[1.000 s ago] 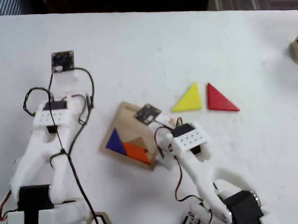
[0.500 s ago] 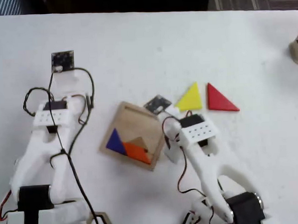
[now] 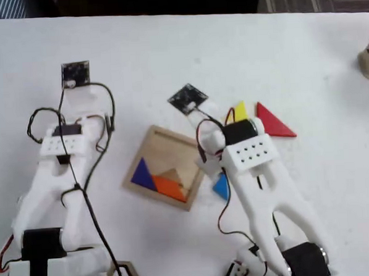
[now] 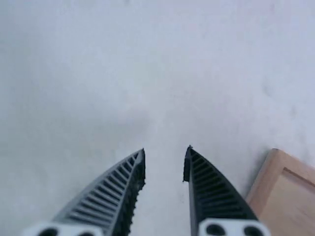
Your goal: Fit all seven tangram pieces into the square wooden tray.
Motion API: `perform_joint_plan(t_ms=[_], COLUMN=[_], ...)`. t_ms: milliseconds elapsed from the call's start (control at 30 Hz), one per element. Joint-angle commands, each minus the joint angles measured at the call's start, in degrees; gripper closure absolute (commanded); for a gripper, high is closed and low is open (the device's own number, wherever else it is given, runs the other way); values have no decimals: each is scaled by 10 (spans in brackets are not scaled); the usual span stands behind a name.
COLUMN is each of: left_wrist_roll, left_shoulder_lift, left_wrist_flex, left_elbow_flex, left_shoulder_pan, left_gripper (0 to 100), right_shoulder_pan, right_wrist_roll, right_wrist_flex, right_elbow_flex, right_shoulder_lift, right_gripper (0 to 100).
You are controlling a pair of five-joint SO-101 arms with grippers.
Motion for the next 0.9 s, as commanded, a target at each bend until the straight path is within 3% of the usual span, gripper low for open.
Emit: perform_joint_plan(t_ms=[0,167,267,367,567,800,867], left_wrist_roll=[4,4,4,4,4,4,4], left_shoulder_lift=[-23,-22,-22,-22,-24,-25,-24], left_wrist_flex=[-21,-28,-28,-28,-27,-25,-25], left_elbow_flex=[-2,-2,-2,-2,-2,-1,-1], left_shoulder_pan=[-10,-9,-9,-10,-10,-10,-10], left_gripper=[854,854,854,854,854,854,854], right_shoulder_pan=[-9,-20,7,22,20,23,21], right_wrist_roll=[-47,-85,-89,-89,-87,-92,-127], right_wrist_flex=[24,-12,-53,-116,-259,-284,-276], right_elbow_flex=[-12,74,134,214,374,467,482], right_shoulder_lift=[1,-69,-120,-168,-298,-435,-446], right_gripper=[878,876,824,780,803,804,804])
